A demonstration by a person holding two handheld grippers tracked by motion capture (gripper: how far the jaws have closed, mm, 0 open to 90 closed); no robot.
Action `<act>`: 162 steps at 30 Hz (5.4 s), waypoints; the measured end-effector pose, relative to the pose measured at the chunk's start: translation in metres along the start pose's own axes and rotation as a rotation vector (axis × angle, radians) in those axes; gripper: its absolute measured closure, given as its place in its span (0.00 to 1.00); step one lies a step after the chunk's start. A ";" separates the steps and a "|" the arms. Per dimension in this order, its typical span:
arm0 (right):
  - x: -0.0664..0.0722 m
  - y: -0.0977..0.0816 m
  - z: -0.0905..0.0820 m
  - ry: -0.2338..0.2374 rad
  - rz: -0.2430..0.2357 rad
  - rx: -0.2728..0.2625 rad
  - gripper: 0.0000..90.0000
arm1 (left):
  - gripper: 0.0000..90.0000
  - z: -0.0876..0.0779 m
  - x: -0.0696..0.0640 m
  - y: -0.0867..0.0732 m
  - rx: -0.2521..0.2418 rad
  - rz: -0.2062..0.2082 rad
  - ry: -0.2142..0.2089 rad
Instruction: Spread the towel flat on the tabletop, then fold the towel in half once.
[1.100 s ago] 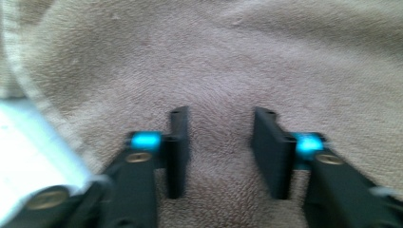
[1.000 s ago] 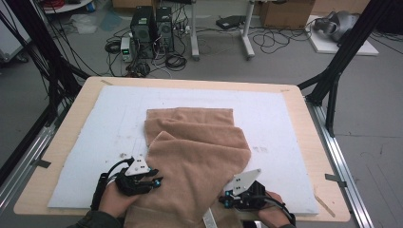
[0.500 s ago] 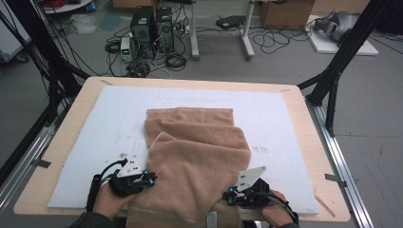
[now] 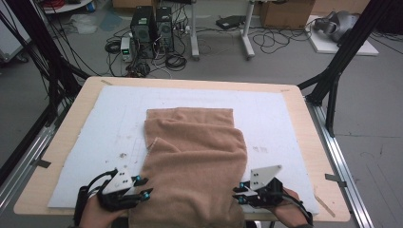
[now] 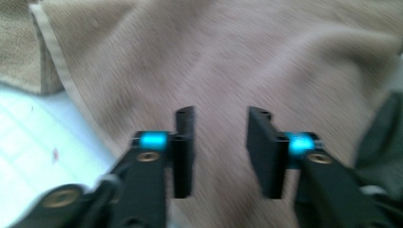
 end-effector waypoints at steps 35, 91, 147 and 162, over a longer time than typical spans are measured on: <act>0.004 0.006 0.036 0.140 0.008 0.025 0.97 | 0.94 -0.002 -0.019 -0.023 0.035 0.005 -0.055; 0.010 0.016 0.008 0.084 0.067 -0.063 0.77 | 0.72 -0.040 -0.017 -0.029 -0.008 -0.009 -0.062; -0.206 0.024 0.039 -0.323 0.372 0.019 0.48 | 0.56 0.075 0.182 0.024 0.050 -0.241 0.216; -0.212 0.030 0.036 -0.270 0.396 -0.035 0.94 | 0.95 0.069 0.192 0.046 0.013 -0.290 0.219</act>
Point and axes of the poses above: each handheld gripper's, and its own axes: z roughly forward along the jaws, y roughly out of its top, x roughly to its left, the point moved 7 cm from there along z, roughly forward along the jaws, and after that the axes turned 3 degrees about -x, right-handed, at the moved point
